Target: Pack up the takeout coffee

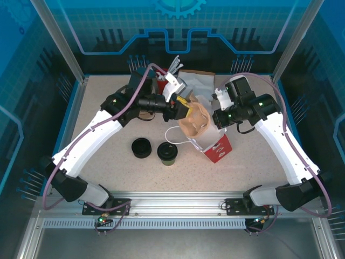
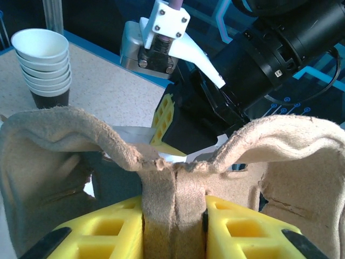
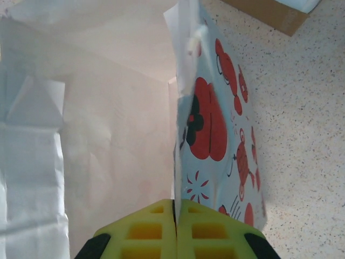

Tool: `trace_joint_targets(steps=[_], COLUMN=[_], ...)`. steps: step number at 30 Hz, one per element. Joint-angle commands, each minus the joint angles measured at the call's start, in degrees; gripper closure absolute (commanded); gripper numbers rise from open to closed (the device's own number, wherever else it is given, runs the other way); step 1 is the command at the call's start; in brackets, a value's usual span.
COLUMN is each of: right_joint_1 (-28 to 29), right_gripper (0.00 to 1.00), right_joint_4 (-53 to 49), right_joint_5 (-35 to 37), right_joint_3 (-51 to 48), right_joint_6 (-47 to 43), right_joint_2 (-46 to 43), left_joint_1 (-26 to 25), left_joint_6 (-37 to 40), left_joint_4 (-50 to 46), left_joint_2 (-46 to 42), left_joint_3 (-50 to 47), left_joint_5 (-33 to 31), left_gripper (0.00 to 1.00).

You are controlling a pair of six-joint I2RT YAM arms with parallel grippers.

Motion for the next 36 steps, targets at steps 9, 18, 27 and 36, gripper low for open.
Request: trace_joint_targets(steps=[9, 18, 27, 36], right_joint_1=[-1.30, -1.64, -1.86, -1.94], right_gripper=[0.98, 0.98, 0.98, 0.99], right_joint_4=[1.93, 1.79, 1.73, 1.67], right_joint_5=[-3.09, -3.21, -3.87, -5.89], right_joint_3=[-1.38, -1.53, -1.74, -1.58], right_joint_6=[0.80, 0.80, 0.90, 1.62], right_joint_2=[-1.41, -1.80, -2.21, -2.34], left_joint_1=[-0.92, -0.69, -0.24, 0.27], left_joint_6=[-0.43, 2.11, 4.88, 7.84], left_joint_4=[3.36, 1.58, 0.56, -1.60], left_joint_2=[3.57, 6.17, 7.02, 9.17], left_joint_3=[-0.43, -0.99, -2.49, -2.57], left_joint_5=[5.61, 7.37, 8.29, 6.87], left_gripper=[0.71, 0.71, 0.71, 0.71])
